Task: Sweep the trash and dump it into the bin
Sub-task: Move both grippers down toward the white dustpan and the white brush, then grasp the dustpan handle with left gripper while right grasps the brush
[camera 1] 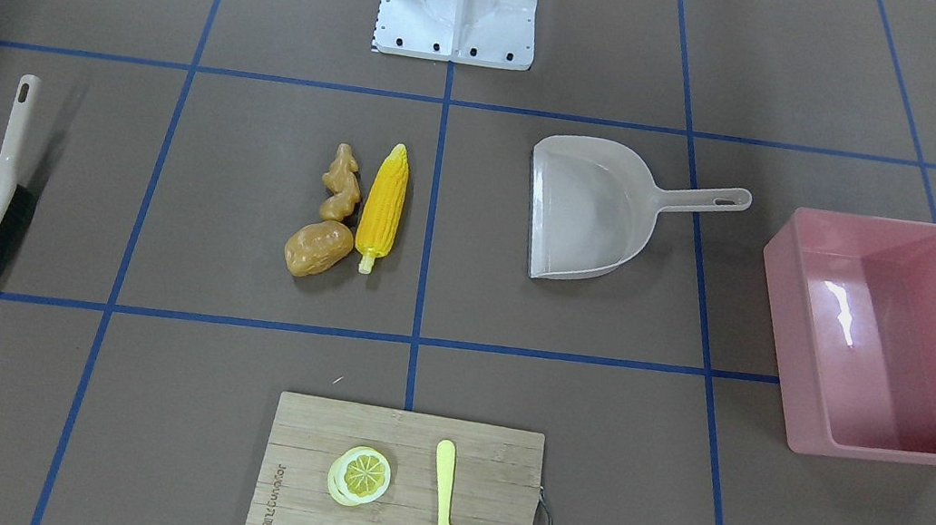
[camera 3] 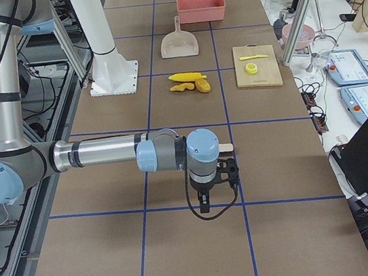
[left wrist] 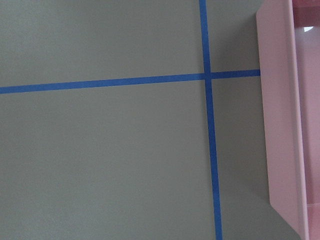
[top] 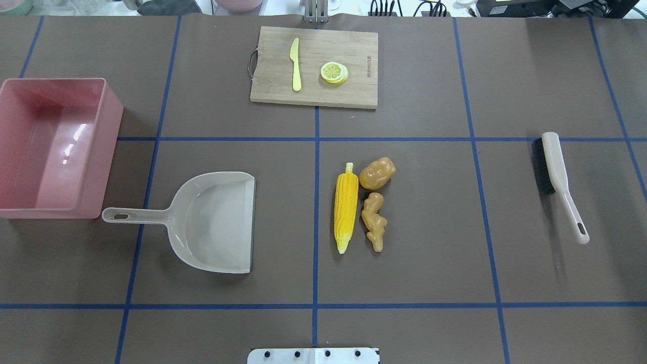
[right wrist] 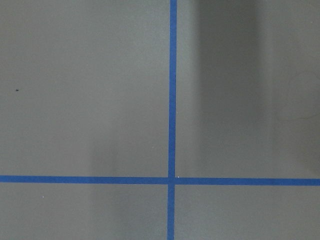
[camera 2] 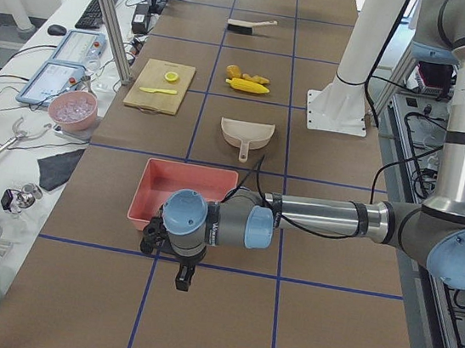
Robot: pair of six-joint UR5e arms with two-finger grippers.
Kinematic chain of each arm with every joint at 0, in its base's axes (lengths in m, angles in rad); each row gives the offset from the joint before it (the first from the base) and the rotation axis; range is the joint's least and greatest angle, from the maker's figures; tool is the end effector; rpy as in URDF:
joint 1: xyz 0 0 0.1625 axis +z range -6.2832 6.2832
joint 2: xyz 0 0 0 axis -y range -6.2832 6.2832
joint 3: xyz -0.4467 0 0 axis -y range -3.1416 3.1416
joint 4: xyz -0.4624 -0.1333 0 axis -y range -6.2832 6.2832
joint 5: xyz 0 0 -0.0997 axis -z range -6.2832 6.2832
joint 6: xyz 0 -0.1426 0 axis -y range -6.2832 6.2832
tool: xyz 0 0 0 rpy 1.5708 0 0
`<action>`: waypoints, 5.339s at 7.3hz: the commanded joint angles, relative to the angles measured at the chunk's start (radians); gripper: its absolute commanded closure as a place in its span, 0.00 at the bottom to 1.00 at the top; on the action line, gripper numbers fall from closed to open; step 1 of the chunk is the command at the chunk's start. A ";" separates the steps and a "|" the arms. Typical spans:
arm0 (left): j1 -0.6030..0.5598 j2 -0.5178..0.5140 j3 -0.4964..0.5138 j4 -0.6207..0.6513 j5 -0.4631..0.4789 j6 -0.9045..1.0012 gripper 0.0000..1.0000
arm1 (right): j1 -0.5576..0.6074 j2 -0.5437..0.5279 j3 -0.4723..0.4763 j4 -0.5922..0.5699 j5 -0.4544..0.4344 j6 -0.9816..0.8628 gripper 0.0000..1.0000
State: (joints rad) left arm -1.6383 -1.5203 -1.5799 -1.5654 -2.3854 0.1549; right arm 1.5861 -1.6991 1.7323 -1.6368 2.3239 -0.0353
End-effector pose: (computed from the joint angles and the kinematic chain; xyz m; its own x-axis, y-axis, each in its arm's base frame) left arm -0.0655 -0.5313 0.7302 0.6845 0.0745 -0.7252 -0.0387 0.9971 0.0659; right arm 0.0434 -0.5006 0.6974 0.7292 -0.0017 0.6843 0.0104 0.9999 -0.0087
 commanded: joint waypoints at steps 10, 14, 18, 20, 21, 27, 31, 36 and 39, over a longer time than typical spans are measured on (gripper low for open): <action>-0.002 -0.003 -0.009 0.002 0.002 -0.002 0.02 | 0.000 0.012 0.013 0.002 0.000 0.002 0.00; -0.002 -0.008 -0.026 0.001 0.000 -0.002 0.02 | 0.000 0.021 0.006 0.067 0.031 -0.002 0.00; 0.002 -0.023 -0.151 0.056 0.005 -0.005 0.01 | -0.002 0.019 0.015 0.083 0.037 0.003 0.00; 0.008 -0.120 -0.227 0.273 0.006 -0.005 0.01 | -0.058 0.021 0.023 0.087 0.096 0.101 0.00; 0.049 -0.197 -0.264 0.391 0.006 0.005 0.01 | -0.083 0.018 0.059 0.121 0.106 0.174 0.00; 0.490 -0.429 -0.404 0.417 0.066 0.049 0.00 | -0.532 0.003 0.265 0.141 -0.063 0.711 0.00; 0.817 -0.420 -0.440 0.254 0.248 0.084 0.00 | -0.589 -0.019 0.219 0.176 -0.132 0.749 0.00; 0.893 -0.197 -0.502 -0.055 0.301 0.084 0.01 | -0.659 -0.013 0.151 0.248 -0.132 0.793 0.01; 0.962 -0.199 -0.502 -0.058 0.334 0.084 0.01 | -0.696 -0.010 0.145 0.247 -0.133 0.793 0.01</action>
State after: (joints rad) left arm -0.7026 -1.7207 -2.0809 -1.6166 -2.0647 0.2393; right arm 0.9056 -1.7111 1.8808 -1.3894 2.1912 0.7563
